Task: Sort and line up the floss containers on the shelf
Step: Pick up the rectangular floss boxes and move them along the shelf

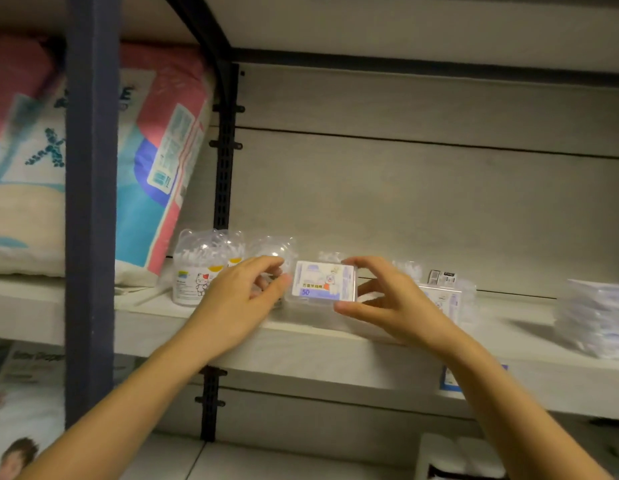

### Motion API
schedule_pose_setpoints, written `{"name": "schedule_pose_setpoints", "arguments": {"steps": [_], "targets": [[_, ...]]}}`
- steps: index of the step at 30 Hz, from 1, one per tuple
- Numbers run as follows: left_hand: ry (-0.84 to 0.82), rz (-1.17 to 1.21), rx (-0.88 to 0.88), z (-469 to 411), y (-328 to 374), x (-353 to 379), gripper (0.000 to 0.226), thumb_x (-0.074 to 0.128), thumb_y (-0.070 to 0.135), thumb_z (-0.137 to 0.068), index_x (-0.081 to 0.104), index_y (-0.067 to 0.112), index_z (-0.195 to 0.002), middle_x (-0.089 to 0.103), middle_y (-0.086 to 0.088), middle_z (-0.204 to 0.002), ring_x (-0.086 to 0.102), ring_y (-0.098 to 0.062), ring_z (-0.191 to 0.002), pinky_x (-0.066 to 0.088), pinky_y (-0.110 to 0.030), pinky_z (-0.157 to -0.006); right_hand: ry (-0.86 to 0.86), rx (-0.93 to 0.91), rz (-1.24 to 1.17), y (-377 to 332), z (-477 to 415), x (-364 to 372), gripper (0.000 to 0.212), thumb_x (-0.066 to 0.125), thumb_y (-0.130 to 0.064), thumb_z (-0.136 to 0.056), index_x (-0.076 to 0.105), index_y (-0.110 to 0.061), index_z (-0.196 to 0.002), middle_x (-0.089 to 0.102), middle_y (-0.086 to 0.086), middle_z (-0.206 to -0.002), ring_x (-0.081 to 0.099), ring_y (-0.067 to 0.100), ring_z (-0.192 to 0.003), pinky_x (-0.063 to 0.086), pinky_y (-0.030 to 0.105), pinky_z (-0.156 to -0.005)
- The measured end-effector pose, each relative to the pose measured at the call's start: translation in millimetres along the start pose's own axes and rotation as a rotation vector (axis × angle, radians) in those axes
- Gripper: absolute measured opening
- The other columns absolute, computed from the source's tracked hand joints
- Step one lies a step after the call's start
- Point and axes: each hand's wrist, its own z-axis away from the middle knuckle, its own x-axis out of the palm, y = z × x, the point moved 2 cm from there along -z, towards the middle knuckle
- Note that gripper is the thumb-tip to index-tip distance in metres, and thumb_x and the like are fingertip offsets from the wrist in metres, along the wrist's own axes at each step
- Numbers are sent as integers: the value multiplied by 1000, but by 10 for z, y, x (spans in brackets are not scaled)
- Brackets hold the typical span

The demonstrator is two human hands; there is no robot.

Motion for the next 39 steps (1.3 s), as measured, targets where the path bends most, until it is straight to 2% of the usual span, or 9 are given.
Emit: {"name": "schedule_pose_setpoints", "arguments": {"steps": [8,12,17,21,24,28,32,36,39], "targets": [[-117,611,-87,4,201,2,23,59,13,-86,58,31,-100,72,6,-95,68,1,-80,53,-10,-67,115,-169,-96,-197,194,-112,55,70,-37,-68,44,-40,-116,49,-7,-124,58,4,-102,51,11,-78],[-137,606,-72,50,187,31,29,62,19,-80,61,25,-109,72,7,-102,69,-9,-91,56,-19,-75,112,-115,-162,-183,292,-104,52,71,-29,-75,47,-34,-121,52,-7,-125,59,8,-103,53,17,-81],[-66,534,16,162,113,14,33,66,40,-65,65,36,-99,69,13,-99,67,-5,-81,52,-8,-64,124,-41,-139,-163,400,-21,37,62,-35,-86,50,-34,-121,56,-12,-119,59,3,-99,52,18,-82],[-123,455,84,168,23,203,69,68,75,-48,61,44,-108,70,11,-101,70,-10,-83,57,-18,-70,127,-17,-100,-112,540,-111,35,61,-33,-87,50,-33,-120,57,-15,-115,59,3,-96,54,23,-81],[-129,423,97,129,107,426,70,69,71,-52,60,36,-113,71,10,-100,71,-13,-79,58,-24,-65,141,-11,-89,-3,691,-312,35,59,-29,-89,50,-28,-123,57,-12,-117,57,3,-95,53,18,-79],[-90,394,128,41,352,806,41,74,32,-69,61,42,-107,71,14,-95,70,-12,-73,58,-23,-59,146,-8,-70,205,932,-685,35,55,-31,-91,49,-28,-125,56,-10,-120,56,2,-98,53,17,-81],[-84,403,100,127,765,1186,56,72,64,-56,61,45,-107,70,18,-95,69,-7,-73,56,-15,-62,130,-25,-75,473,1180,-1095,34,56,-30,-90,49,-30,-124,56,-12,-120,56,1,-99,52,16,-80],[-57,467,88,281,1295,1568,62,72,71,-48,63,47,-104,70,11,-95,70,-10,-75,56,-16,-66,120,-43,-139,739,1471,-1495,36,60,-30,-88,48,-34,-121,56,-17,-117,58,4,-97,52,17,-78],[4,532,88,322,1686,1832,38,79,47,-59,66,48,-94,70,9,-89,68,-12,-70,54,-14,-64,152,-100,-125,868,1678,-1788,45,68,-29,-82,46,-36,-121,49,-18,-123,55,4,-102,50,16,-81]]}}
